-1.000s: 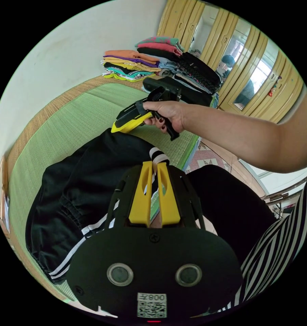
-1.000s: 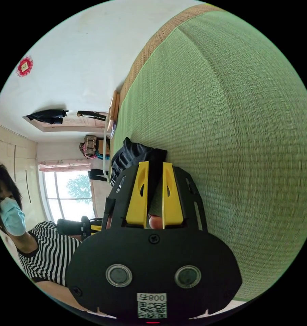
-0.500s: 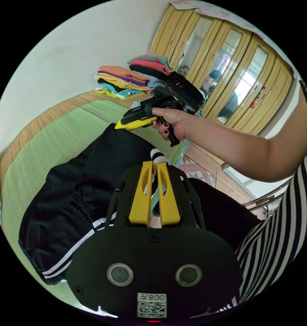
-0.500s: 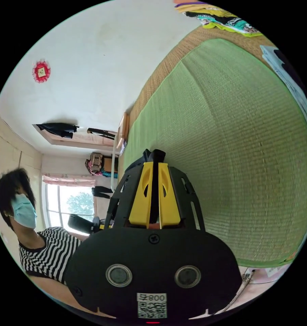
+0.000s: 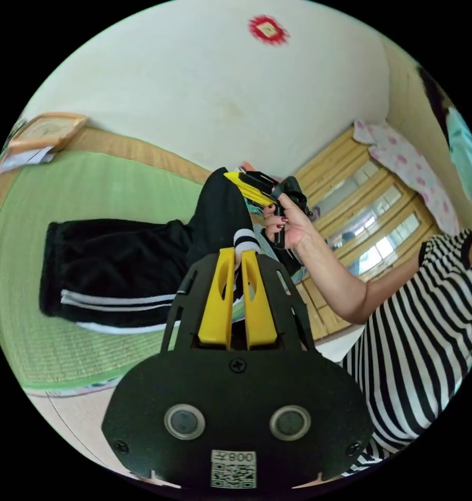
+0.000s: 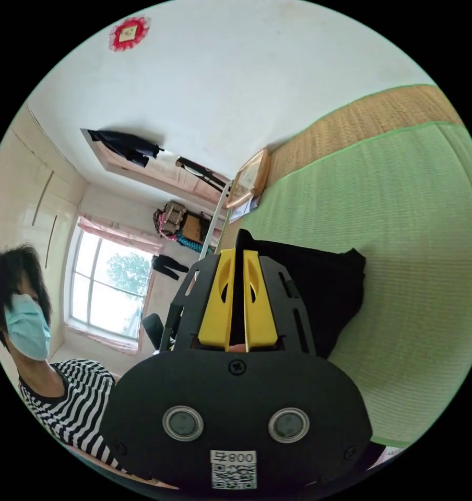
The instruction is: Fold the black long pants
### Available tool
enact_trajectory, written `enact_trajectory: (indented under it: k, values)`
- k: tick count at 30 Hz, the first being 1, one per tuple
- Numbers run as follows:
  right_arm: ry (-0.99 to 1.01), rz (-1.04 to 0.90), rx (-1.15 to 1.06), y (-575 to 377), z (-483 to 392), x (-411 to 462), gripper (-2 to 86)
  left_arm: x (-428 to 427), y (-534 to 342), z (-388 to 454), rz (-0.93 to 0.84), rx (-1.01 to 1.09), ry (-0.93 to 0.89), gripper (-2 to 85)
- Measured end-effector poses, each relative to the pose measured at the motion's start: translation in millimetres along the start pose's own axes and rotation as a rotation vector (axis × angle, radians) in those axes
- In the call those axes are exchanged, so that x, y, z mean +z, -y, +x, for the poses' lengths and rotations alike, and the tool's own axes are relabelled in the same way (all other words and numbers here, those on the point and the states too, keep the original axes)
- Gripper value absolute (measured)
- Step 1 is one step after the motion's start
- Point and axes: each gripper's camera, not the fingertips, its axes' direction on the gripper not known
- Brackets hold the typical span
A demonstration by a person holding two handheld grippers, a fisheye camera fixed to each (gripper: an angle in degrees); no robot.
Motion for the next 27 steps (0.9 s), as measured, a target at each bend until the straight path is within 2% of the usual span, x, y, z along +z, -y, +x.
enact_trajectory:
  k: [5,11,20,27]
  values:
    - [-0.069,-0.144,-0.043,57.7,-59.3,99.6,2.2,-36.1,-36.2,-103.1,0.102,-0.224,0.057,2.1]
    - [-0.115,-0.254,-0.017,104.6,-101.0,167.1,2.3,-47.4,-71.3,-197.5,0.154,-0.416,0.051,2.1]
    - [-0.145,-0.333,-0.005,163.2,-158.3,205.9,2.5,-52.2,-92.0,-275.4,0.208,-0.505,0.061,2.3]
    - [-0.117,-0.416,-0.037,196.8,-192.5,222.1,2.6,-59.2,-101.5,-299.9,0.218,-0.539,0.111,2.0]
